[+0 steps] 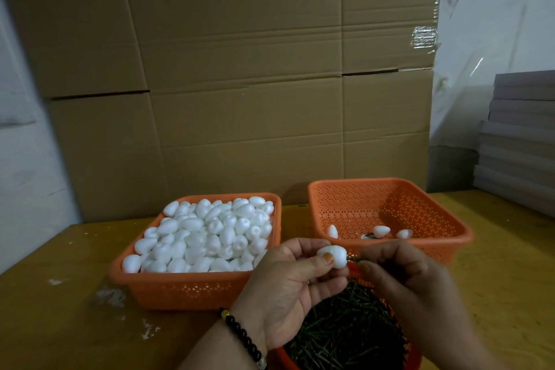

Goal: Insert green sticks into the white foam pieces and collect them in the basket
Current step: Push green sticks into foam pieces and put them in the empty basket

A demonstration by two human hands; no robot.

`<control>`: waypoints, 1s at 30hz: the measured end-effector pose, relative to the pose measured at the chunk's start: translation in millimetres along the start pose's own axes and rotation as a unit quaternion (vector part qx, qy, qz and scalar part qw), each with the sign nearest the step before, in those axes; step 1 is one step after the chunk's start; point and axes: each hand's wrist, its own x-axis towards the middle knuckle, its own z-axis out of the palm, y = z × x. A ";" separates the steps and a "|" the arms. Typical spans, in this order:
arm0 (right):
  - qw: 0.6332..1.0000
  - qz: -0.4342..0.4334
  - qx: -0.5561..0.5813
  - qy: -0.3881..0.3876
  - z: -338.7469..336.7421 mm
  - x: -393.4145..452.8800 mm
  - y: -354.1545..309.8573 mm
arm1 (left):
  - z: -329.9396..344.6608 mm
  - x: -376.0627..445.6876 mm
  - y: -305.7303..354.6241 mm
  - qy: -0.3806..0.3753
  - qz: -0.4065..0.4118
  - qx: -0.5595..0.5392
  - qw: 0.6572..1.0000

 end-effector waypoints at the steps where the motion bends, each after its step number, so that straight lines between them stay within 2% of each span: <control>1: 1.000 -0.012 -0.006 0.007 0.4 -0.3 -0.3 | 0.1 0.1 -0.4 0.001 0.000 0.002 1.000; 7: 0.994 -0.091 -0.058 0.025 1.6 -1.9 -0.1 | 1.4 -0.4 -2.5 0.000 0.000 0.013 1.000; 13: 0.990 -0.110 -0.079 0.032 3.8 -1.9 3.0 | 3.0 -1.1 -3.2 0.000 0.001 0.015 1.000; 30: 0.986 -0.140 -0.090 -0.008 1.4 -0.9 -0.8 | 2.5 -0.6 -4.4 0.002 0.005 0.020 1.000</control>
